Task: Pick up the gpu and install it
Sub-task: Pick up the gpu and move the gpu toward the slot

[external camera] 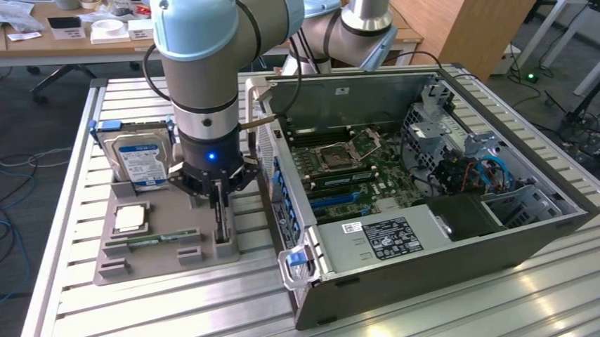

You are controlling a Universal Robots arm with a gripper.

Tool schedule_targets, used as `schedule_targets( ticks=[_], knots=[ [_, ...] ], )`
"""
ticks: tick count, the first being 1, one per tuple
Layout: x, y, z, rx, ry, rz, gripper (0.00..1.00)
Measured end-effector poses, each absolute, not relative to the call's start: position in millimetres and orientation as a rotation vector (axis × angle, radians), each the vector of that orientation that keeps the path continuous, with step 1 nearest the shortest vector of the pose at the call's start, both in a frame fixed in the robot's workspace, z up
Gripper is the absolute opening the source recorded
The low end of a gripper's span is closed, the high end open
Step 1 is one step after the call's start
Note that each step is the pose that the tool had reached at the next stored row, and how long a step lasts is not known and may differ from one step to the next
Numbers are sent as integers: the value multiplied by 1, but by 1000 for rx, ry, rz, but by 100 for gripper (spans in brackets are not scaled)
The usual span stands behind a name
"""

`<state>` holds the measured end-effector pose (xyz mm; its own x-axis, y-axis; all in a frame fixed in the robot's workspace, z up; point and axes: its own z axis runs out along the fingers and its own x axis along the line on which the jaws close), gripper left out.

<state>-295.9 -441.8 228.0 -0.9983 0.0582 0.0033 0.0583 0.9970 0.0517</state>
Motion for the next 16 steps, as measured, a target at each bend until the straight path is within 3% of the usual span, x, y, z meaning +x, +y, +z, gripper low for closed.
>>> schedule_targets(
  ticks=[16],
  knots=[
    [-296,-442,239,-91,-3138,-81,26]
  ],
)
